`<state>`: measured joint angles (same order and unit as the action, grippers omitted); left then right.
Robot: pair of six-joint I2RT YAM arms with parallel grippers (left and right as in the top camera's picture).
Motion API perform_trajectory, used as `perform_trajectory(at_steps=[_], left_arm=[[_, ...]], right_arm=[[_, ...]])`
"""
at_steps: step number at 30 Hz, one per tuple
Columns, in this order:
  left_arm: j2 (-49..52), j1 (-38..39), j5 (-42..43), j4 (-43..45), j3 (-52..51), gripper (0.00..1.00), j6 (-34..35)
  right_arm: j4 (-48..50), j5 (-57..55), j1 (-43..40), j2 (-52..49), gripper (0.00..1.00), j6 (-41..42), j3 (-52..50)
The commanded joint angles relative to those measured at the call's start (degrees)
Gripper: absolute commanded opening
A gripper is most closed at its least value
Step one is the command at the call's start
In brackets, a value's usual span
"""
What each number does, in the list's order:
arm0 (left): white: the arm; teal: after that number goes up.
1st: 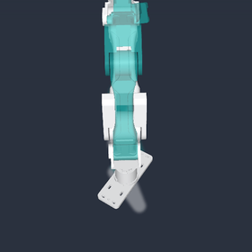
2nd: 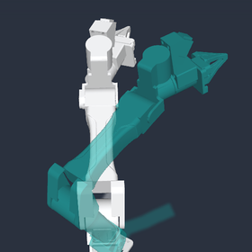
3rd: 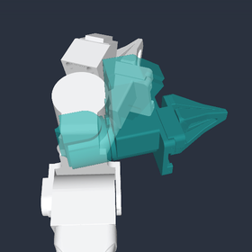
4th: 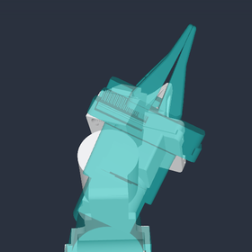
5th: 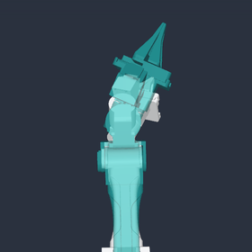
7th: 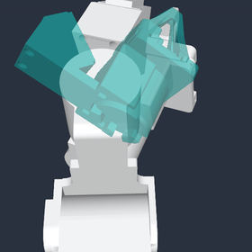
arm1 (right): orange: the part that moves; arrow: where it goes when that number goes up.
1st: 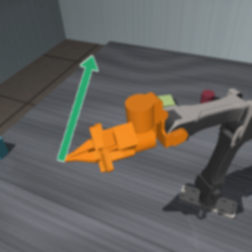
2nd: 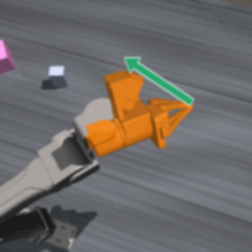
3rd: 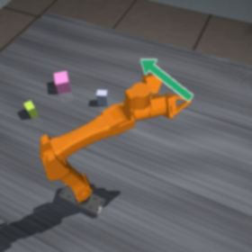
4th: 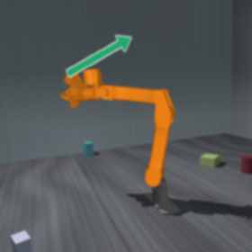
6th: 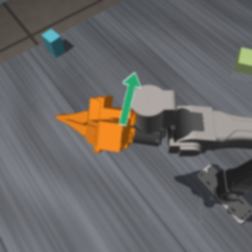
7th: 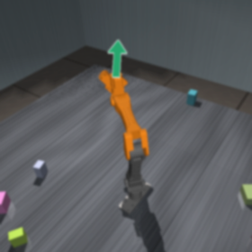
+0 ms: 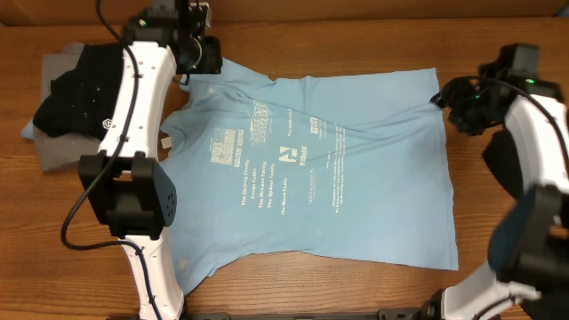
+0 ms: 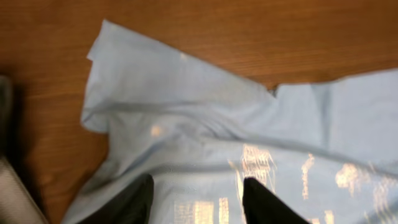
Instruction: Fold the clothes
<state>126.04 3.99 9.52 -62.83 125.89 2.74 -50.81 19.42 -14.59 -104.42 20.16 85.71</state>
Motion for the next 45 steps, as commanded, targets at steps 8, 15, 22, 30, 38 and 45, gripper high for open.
perform_trajectory(at_steps=[8, 15, 22, 30, 38, 45], left_arm=[[-3.80, -0.74, -8.85, -28.44, 21.07, 0.41, 0.22], [-4.92, -0.96, -8.50, -33.99, 18.88, 0.18, 1.73], [-4.44, -0.96, -9.44, -29.14, 1.49, 0.13, 5.90], [-4.44, -0.92, -3.21, -13.14, -24.04, 0.18, 6.27], [-4.44, -0.92, -3.50, 4.94, -40.70, 0.20, 6.29], [-4.44, -0.92, -3.72, 6.64, -45.46, 0.19, 6.34]], right_arm=[[-11.65, 0.79, 0.15, 22.73, 0.68, -2.40, 2.54], [-20.83, 0.13, 1.03, 24.24, 0.69, -2.64, 1.84], [-21.31, -1.79, 1.44, 21.62, 0.68, -2.64, -2.08], [-20.37, -1.97, 1.44, 17.35, 0.69, -2.60, -4.39], [-18.29, -1.97, 1.44, 15.56, 0.69, -2.60, -4.39], [-15.28, -1.95, 1.44, 15.56, 0.70, -2.58, -4.39]])
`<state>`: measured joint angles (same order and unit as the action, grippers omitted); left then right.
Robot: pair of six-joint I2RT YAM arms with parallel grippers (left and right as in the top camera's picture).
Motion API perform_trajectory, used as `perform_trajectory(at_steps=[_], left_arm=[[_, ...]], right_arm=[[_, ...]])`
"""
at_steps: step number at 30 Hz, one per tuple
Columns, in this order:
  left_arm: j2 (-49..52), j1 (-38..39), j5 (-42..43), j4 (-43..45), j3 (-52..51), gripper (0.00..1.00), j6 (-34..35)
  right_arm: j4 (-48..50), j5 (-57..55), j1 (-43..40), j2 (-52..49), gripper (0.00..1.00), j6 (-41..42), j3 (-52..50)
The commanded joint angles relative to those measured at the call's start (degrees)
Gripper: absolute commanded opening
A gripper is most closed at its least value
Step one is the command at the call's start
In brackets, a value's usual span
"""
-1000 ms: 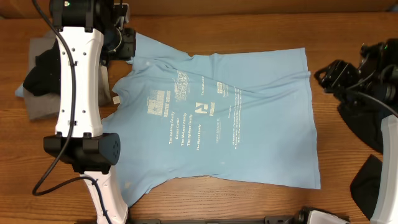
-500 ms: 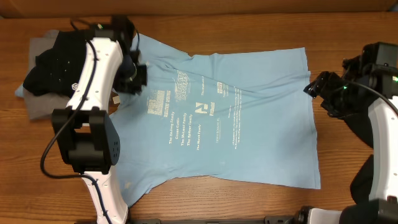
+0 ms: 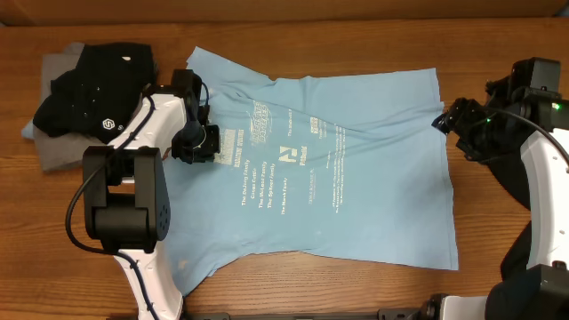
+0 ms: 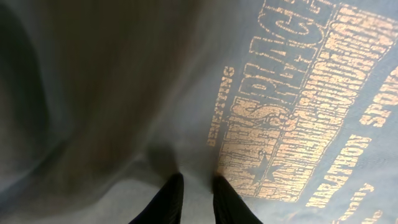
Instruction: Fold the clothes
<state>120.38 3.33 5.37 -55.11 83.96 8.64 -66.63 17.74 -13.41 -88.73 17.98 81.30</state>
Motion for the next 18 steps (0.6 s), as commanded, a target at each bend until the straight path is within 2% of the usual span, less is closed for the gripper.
perform_trajectory(at_steps=[1, 4, 6, 11, 18], left_arm=[[1.22, -0.26, 0.42, -1.03, -4.28, 0.18, 0.48], [1.22, -0.28, 0.35, -0.61, -7.15, 0.07, 0.66], [1.22, -0.33, 0.11, -0.59, -9.53, 0.05, 2.03], [1.22, -0.33, 0.44, -0.55, -15.87, 0.04, 5.62], [-1.51, -0.33, 3.54, -2.25, -16.61, 0.04, 5.73]], right_arm=[[0.59, -0.28, 0.26, -0.13, 0.70, -0.39, 0.02], [0.57, -0.92, 0.15, -0.13, 0.70, -0.28, 0.02], [0.57, -2.54, 0.15, -0.13, 0.70, -0.15, 0.02], [0.00, -5.05, 0.15, -0.15, 0.72, 0.00, 0.02], [-1.20, -5.31, 0.15, -3.69, 0.73, 0.09, 0.00]])
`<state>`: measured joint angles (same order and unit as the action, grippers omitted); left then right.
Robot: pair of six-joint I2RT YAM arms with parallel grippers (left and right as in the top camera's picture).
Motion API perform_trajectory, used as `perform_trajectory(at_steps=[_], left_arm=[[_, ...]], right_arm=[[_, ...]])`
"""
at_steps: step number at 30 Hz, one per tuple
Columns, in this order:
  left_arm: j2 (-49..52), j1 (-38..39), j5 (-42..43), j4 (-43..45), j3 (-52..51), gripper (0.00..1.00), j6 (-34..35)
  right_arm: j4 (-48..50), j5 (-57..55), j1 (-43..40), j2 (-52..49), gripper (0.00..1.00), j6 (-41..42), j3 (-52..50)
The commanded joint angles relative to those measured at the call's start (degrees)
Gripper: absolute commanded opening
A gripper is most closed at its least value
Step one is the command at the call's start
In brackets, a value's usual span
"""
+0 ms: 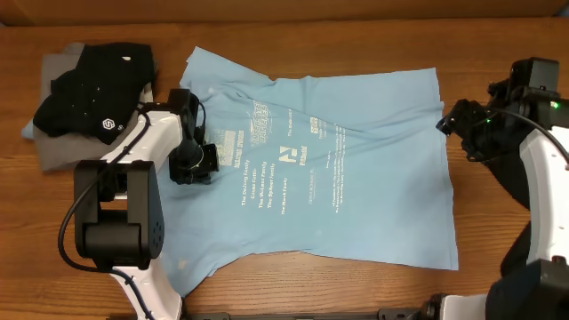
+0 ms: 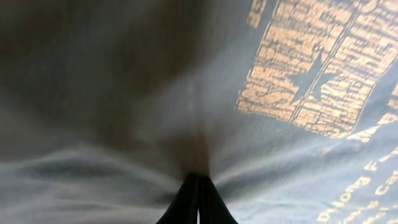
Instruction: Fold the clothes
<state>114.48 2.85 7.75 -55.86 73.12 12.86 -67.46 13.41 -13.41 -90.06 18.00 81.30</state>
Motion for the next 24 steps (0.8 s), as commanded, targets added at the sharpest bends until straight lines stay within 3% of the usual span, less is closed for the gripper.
perform_trajectory(at_steps=[1, 4, 9, 11, 19, 24], left_arm=[[3.23, 0.15, 1.33, -1.51, -5.77, 0.04, 1.51], [-1.60, 0.04, 0.94, -2.01, -5.51, 0.09, 1.51], [-11.43, -2.08, -4.17, -3.32, -4.22, 0.52, 1.51], [-14.38, -3.61, -5.51, -3.48, -4.22, 0.64, 1.49], [-18.23, -10.99, -5.79, -4.37, -4.52, 0.68, -1.99], [-16.61, -11.96, -6.27, 1.09, -8.07, 0.67, -2.80]], right_arm=[[-0.70, -1.16, 0.15, -3.34, 0.73, 0.39, 0.00], [-1.25, -4.46, 0.15, -7.04, 0.73, 1.73, -0.02], [-0.98, -11.23, 0.15, -14.71, 0.81, 1.22, -0.02], [-1.27, -13.14, 0.07, -17.25, 0.81, 0.98, -0.04], [-2.05, -10.62, -3.13, -24.81, 0.81, -2.40, -0.04], [-0.63, -7.76, -5.66, -25.05, 0.81, -3.54, -1.55]])
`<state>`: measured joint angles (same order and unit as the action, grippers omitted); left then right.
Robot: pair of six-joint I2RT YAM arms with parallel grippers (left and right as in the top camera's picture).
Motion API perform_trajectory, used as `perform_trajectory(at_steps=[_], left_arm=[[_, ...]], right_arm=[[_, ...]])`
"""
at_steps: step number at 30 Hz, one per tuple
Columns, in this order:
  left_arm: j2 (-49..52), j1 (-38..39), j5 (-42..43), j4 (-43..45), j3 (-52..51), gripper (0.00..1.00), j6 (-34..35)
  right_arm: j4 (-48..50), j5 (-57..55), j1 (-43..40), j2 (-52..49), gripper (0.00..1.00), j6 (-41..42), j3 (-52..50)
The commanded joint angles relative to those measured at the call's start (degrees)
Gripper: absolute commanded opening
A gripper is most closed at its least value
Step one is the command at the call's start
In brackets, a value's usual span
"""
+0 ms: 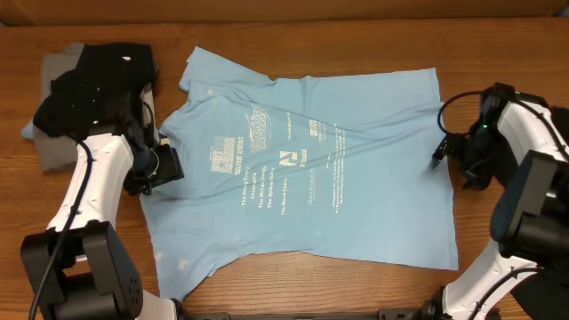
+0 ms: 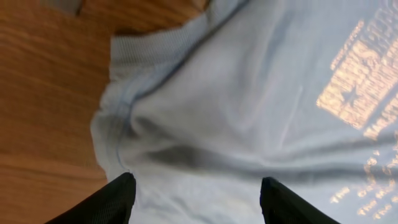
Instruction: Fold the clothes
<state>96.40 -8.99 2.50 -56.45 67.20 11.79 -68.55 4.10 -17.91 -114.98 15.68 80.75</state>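
Observation:
A light blue T-shirt (image 1: 311, 169) with gold print lies spread flat on the wooden table, collar to the left and hem to the right. My left gripper (image 1: 165, 167) stands open at the collar edge. The left wrist view shows its black fingertips (image 2: 119, 199) wide apart over the shirt (image 2: 249, 106), with the ribbed collar (image 2: 149, 46) ahead and nothing between them. My right gripper (image 1: 447, 153) sits at the middle of the hem edge; its jaws are too small to read.
A pile of black clothing (image 1: 93, 84) lies on a grey garment (image 1: 53, 147) at the back left, close behind the left arm. Bare wood (image 1: 507, 258) surrounds the shirt on the right and front.
My left gripper was shut on a pinch of shirt fabric beside the print; now it is open and further left at the collar. The right gripper has moved nearer along the hem.
First my left gripper was open over the far sleeve at the back. Then it was down on the shirt beside the print, fingers nearly together, then shut on the fabric. Now it is open at the collar. The right gripper stayed by the hem, shifting nearer.

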Motion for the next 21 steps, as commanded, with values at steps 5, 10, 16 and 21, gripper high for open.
perform_trajectory(at_steps=[5, 10, 16, 21], left_arm=[[3.80, 0.13, 0.72, 8.20, -7.02, 0.69, -1.73], [5.99, 0.13, 1.55, 8.70, -8.11, 0.59, -3.74], [7.72, 0.11, 1.57, 5.27, -8.70, 0.04, -5.33], [7.67, -2.10, -1.75, 0.39, -8.55, 0.04, -0.09]], right_arm=[[3.52, 3.96, -2.25, -0.13, 0.81, -2.75, -4.98], [6.45, 6.08, -2.25, -0.13, 0.80, -3.72, -8.41], [4.52, 5.33, -2.78, -0.11, 0.49, -2.80, -9.07], [0.37, 2.10, -5.27, -0.11, 0.34, -1.55, -9.07]])
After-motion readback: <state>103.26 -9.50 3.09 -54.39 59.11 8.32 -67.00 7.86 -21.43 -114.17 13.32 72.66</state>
